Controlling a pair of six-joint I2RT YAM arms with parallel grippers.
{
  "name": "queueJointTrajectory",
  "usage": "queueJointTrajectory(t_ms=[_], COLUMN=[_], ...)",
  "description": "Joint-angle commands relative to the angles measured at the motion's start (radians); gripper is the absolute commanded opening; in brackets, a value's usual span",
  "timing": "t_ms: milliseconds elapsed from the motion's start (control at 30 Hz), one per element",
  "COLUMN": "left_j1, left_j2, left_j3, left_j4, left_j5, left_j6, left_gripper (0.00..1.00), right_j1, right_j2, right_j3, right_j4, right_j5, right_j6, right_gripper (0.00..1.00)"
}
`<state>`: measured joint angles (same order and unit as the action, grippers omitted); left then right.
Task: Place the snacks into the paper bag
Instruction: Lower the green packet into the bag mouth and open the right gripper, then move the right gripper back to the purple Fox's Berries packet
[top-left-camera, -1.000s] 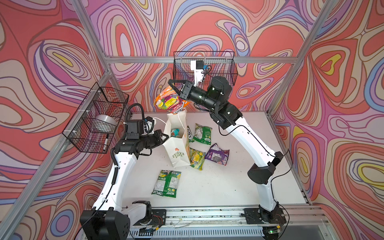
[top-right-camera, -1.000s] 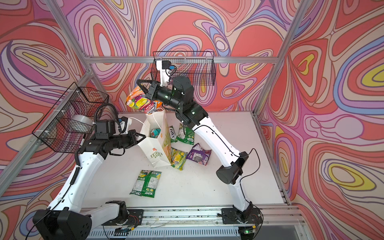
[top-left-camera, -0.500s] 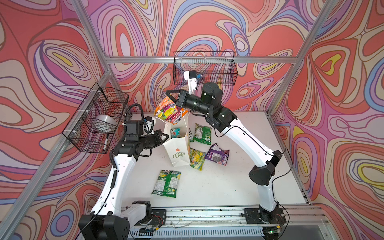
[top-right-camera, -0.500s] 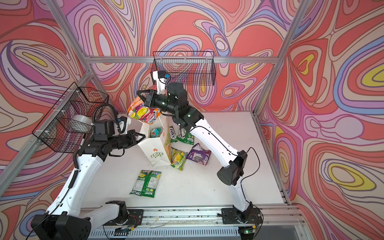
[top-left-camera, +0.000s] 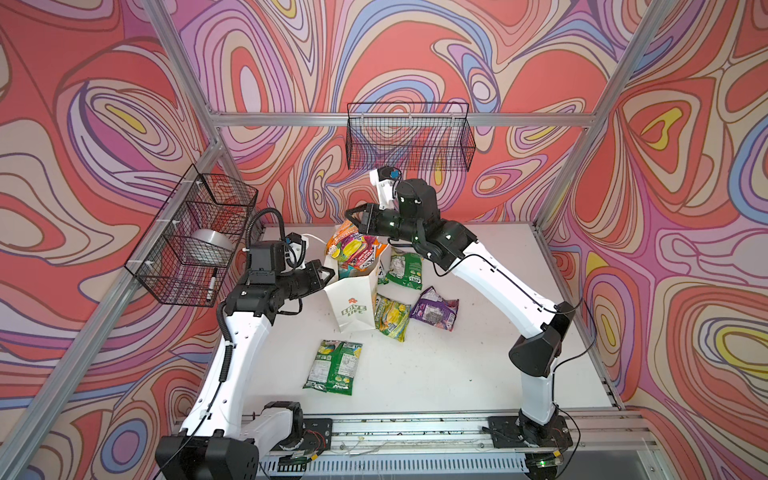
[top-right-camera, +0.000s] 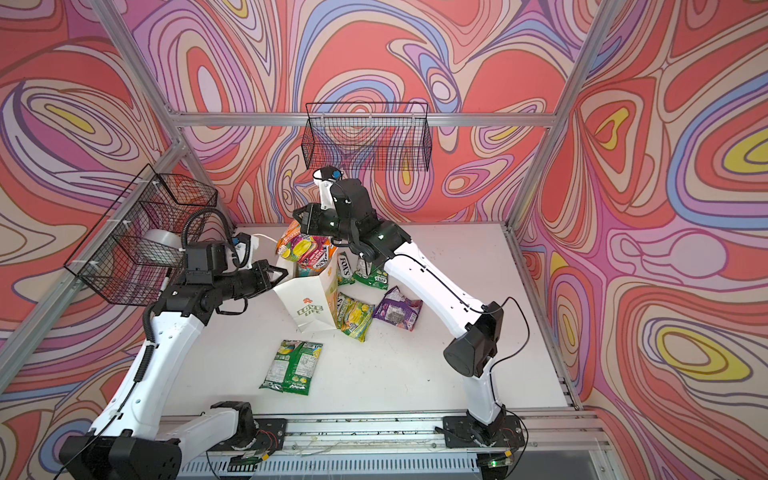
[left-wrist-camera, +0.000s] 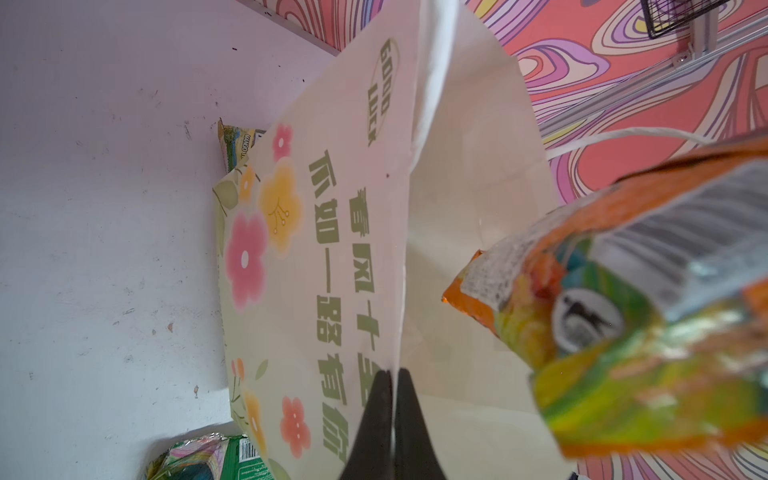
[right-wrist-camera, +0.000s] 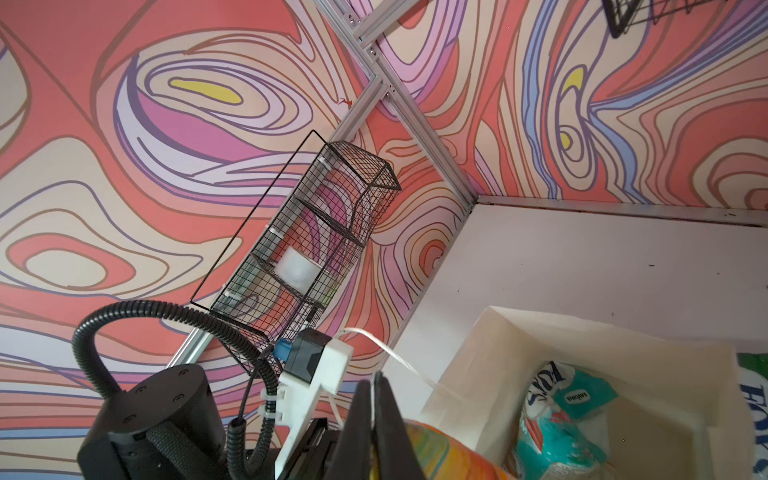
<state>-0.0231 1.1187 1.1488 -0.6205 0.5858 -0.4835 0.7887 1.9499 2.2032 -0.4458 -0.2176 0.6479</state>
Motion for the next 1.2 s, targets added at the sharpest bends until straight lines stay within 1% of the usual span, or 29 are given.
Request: queueJointTrajectory(t_ms=[0,267,333,433,467,500,567,733,833,967,1067,1167], left_j1=[0.012,0.012,0.012,0.012,0.012,0.012,0.012,0.012,0.012,0.012,0.012,0.012], left_j2=[-0.037,-0.033,-0.033,-0.03,-0.029,-0.028,-0.028,-0.024,-0.021,-0.019,-0.016,-0.013], left_j3=[0.002,-0.004,-0.004,-0.003,-0.004,-0.003,-0.003,-0.003,-0.003,-0.001,-0.001,0.0], left_j4=[0.058,0.073,0.073,0.072,0.071,0.071,0.07,0.067,0.067,0.062,0.057,0.053], left_j5=[0.015,0.032,0.032,0.03,0.029,0.03,0.027,0.026,0.026,0.022,0.013,0.011], left_j6=[-0.002,-0.007,-0.006,-0.005,-0.005,-0.004,-0.004,-0.003,-0.002,0.0,0.001,0.002], left_gripper=[0.0,0.0,0.0,0.0,0.0,0.0,0.0,0.0,0.0,0.0,0.0,0.0], right_j1=[0.003,0.003,0.002,0.002,0.003,0.003,0.003,0.004,0.004,0.004,0.004,0.003], right_j2=[-0.053,-0.009,0.001,0.009,0.013,0.015,0.023,0.035,0.02,-0.023,-0.059,-0.114], right_j3=[-0.033,0.01,0.027,0.044,0.049,0.055,0.074,0.151,0.171,0.17,0.168,0.139], right_j4=[-0.028,-0.116,-0.127,-0.137,-0.139,-0.142,-0.152,-0.183,-0.192,-0.209,-0.238,-0.276], right_j5=[0.052,0.052,0.047,0.047,0.047,0.047,0.042,0.002,-0.008,0.016,0.051,0.129], right_j6=[-0.036,-0.062,-0.068,-0.074,-0.077,-0.08,-0.086,-0.117,-0.139,-0.172,-0.203,-0.24], right_gripper=[0.0,0.0,0.04,0.16,0.18,0.22,0.36,0.55,0.63,0.74,0.81,0.87])
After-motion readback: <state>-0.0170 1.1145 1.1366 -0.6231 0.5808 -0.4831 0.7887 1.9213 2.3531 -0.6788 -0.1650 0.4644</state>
